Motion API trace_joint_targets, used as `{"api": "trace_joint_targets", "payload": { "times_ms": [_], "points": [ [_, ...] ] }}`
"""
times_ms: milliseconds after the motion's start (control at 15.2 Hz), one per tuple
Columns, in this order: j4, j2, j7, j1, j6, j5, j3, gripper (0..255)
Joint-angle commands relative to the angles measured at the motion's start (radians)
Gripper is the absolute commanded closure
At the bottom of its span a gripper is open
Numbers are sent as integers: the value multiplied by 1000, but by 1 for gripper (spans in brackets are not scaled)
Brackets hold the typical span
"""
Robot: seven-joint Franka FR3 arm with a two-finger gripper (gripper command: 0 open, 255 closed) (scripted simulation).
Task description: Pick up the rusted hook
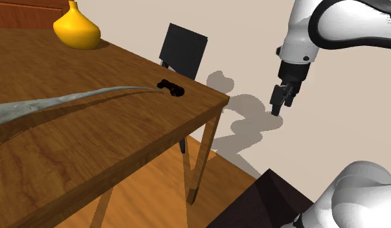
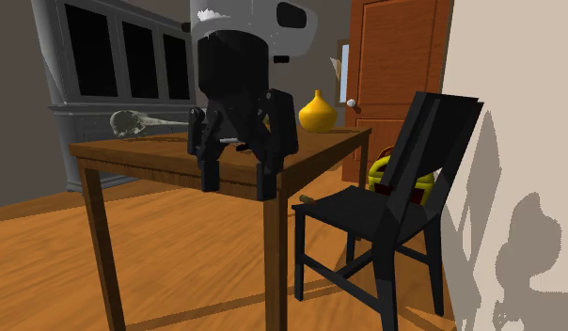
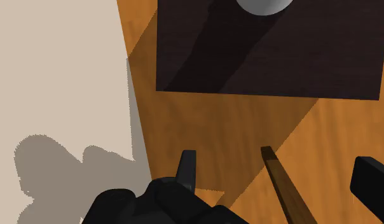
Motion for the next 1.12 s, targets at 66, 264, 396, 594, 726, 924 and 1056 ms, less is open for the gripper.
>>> {"api": "trace_joint_targets", "payload": {
  "times_ms": [66, 264, 396, 594, 726, 924, 1056],
  "points": [
    [21, 29, 19, 5, 8, 14, 15, 0],
    [90, 117, 74, 19, 29, 48, 56, 0],
    [142, 178, 110, 26, 40, 67, 83, 0],
    [228, 272, 163, 36, 52, 88, 121, 0],
    [291, 336, 199, 41, 56, 98, 145, 0],
    [395, 436, 252, 50, 56, 105, 180, 0],
    [471, 505, 287, 56, 51, 104, 202, 0]
  ]
}}
